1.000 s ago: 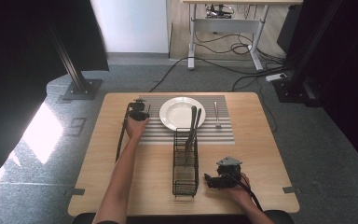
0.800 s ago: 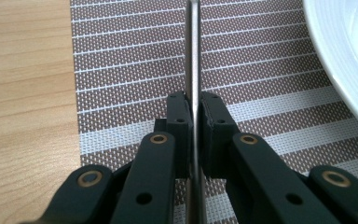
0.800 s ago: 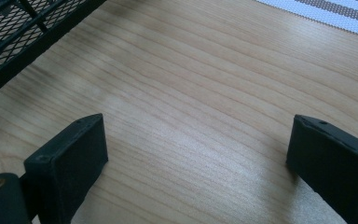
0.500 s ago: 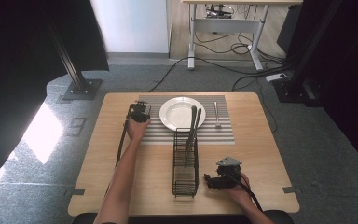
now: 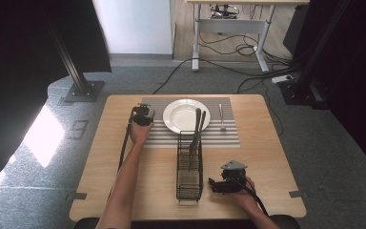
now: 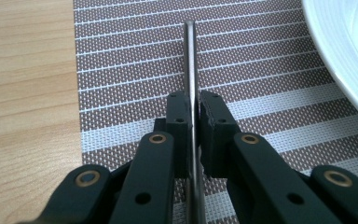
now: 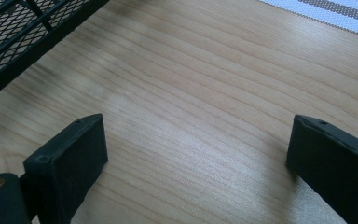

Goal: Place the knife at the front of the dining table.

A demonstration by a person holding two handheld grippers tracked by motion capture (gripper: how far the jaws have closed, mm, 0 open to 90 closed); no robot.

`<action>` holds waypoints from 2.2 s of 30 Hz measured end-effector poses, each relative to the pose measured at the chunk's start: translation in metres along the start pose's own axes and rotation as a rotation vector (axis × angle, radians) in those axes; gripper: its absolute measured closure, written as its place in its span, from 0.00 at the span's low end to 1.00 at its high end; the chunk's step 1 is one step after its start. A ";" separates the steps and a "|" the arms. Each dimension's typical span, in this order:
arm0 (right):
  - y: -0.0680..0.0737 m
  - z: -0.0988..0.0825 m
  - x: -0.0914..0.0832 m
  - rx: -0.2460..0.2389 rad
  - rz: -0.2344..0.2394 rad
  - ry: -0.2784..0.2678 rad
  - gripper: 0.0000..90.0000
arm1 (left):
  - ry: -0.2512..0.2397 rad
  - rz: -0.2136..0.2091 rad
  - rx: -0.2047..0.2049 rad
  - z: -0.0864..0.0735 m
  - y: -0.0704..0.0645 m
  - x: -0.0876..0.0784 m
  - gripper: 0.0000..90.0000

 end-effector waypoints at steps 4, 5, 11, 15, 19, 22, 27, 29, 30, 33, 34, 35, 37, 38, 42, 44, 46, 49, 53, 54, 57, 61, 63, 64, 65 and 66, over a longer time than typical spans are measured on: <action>0.000 0.000 0.000 0.000 0.000 0.000 0.06 | 0.001 -0.007 0.006 0.000 0.000 0.000 0.88; 0.000 0.000 0.000 0.000 0.001 0.000 0.06 | 0.004 -0.014 0.008 0.000 0.000 -0.001 0.88; 0.000 0.000 0.000 0.000 0.001 0.000 0.05 | 0.024 -0.029 -0.011 -0.002 0.008 -0.004 0.83; 0.000 0.000 0.000 0.000 0.001 0.000 0.05 | 0.019 -0.041 0.008 -0.004 0.005 -0.010 0.79; 0.000 0.000 0.000 0.000 -0.001 0.000 0.06 | 0.021 -0.036 0.018 -0.010 0.003 -0.014 0.77; 0.000 0.000 0.000 0.001 -0.001 0.000 0.06 | 0.017 -0.032 0.019 -0.017 0.004 -0.016 0.77; 0.001 0.000 0.000 -0.002 0.001 0.000 0.05 | 0.026 -0.014 0.046 -0.023 0.003 -0.021 0.81; 0.001 0.000 0.000 -0.001 0.002 0.000 0.05 | 0.036 -0.013 0.053 -0.023 0.004 -0.022 0.89; 0.001 0.000 0.000 -0.001 0.002 0.000 0.05 | 0.036 -0.013 0.053 -0.023 0.004 -0.022 0.89; 0.001 0.000 0.000 -0.001 0.001 0.000 0.05 | 0.031 0.000 0.062 -0.020 0.003 -0.020 0.89; 0.001 0.000 0.000 -0.001 0.001 0.000 0.05 | 0.033 0.000 0.063 -0.019 0.003 -0.019 0.89; 0.001 0.000 0.000 -0.001 0.001 0.000 0.05 | 0.031 -0.003 0.058 -0.017 0.002 -0.017 0.89; 0.001 0.000 0.000 -0.001 0.002 0.000 0.05 | 0.029 -0.007 0.048 -0.013 0.002 -0.014 0.89; 0.001 0.000 0.000 -0.001 0.002 0.000 0.05 | 0.028 -0.008 0.043 -0.011 0.002 -0.012 0.89; 0.001 0.000 0.000 0.000 0.003 0.001 0.05 | 0.027 -0.006 0.027 -0.001 0.003 -0.003 0.89; 0.001 0.000 0.000 -0.001 0.004 0.000 0.05 | 0.028 -0.005 0.021 0.004 0.004 0.001 0.89; 0.001 0.000 0.000 -0.003 0.005 0.001 0.05 | 0.029 -0.004 0.013 0.008 0.005 0.004 0.89; 0.001 0.000 0.000 -0.004 0.005 0.001 0.05 | 0.030 -0.005 -0.005 0.014 0.008 0.009 0.89; 0.001 0.000 0.000 -0.003 0.005 0.001 0.05 | 0.031 -0.007 -0.030 0.019 0.010 0.013 0.89; 0.001 0.000 0.000 -0.004 0.005 0.001 0.05 | 0.029 -0.005 -0.033 0.020 0.009 0.013 0.89; 0.001 0.000 0.000 -0.004 0.006 0.001 0.05 | 0.025 -0.002 -0.027 0.020 0.009 0.014 0.88; 0.001 0.000 0.000 -0.003 0.006 0.000 0.05 | -0.020 0.001 -0.007 0.018 0.010 0.009 0.75; 0.001 0.000 0.000 -0.004 0.005 0.000 0.06 | -0.020 -0.009 0.000 0.014 0.009 0.005 0.69; 0.001 0.000 0.000 -0.004 0.005 0.000 0.06 | -0.018 -0.018 0.006 0.012 0.009 0.003 0.68; 0.001 0.000 0.000 -0.004 0.005 -0.001 0.06 | -0.014 -0.025 0.007 0.009 0.009 0.000 0.67; 0.001 0.000 0.000 -0.004 0.005 -0.001 0.06 | -0.016 -0.031 0.006 0.006 0.009 -0.003 0.66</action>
Point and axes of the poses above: each handheld gripper's, and its own axes: x roughly forward along the jaws, z roughly out of its top, y roughly to its left, the point moved 6 cm from there along x, roughly forward along the jaws, and after that the axes turned 4 degrees about x, right-handed, at the moved point
